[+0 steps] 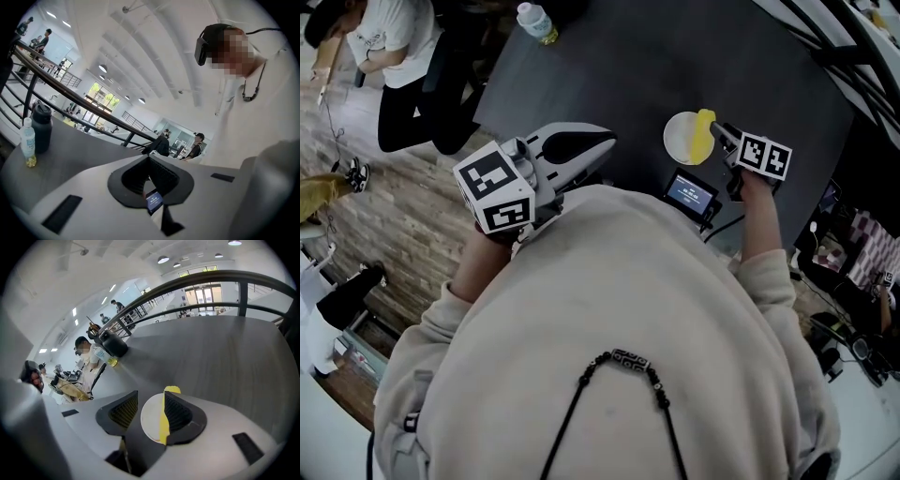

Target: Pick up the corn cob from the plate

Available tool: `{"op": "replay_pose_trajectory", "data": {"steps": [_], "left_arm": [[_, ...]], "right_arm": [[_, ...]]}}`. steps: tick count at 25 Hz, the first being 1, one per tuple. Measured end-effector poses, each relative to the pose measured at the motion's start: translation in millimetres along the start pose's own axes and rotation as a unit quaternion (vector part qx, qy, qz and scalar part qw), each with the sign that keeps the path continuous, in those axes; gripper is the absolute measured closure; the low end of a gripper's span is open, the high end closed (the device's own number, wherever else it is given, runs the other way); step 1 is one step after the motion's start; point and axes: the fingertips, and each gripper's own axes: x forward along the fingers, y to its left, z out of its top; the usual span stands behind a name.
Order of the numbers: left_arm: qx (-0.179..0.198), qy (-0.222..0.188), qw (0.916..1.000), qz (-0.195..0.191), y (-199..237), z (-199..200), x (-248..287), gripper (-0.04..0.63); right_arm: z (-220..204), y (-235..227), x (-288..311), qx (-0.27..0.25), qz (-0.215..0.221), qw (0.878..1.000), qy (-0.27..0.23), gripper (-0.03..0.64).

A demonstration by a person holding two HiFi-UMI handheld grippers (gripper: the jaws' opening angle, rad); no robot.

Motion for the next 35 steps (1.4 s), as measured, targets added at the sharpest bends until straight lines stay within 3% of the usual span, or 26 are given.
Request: {"op": "replay_pose_trajectory", "data": {"steps": [11,19,26,35], "left_arm": [[-0.021,-0.016,0.9977,0.062,10,-12,-33,0.595],[-0.032,-0.024,0.9946,0.096,13,-25,-46,0.595],[-0.036,-0.037,0.9917,0.118,9,-28,-70,0.595],[-0.032,-0.029,0.9901,0.134,12,-37,-73,0.595]], "right_arm": [[-26,-31,44,0.061,-0.013,0.996,0.056,0.376],[-43,-59,69,0.065,-0.067,0.990,0.105,0.330],[-63,-49,87,0.071,-0.062,0.985,0.148,0.324],[-66,-59,100,0.045,-0.097,0.981,0.160,0.347]]}}
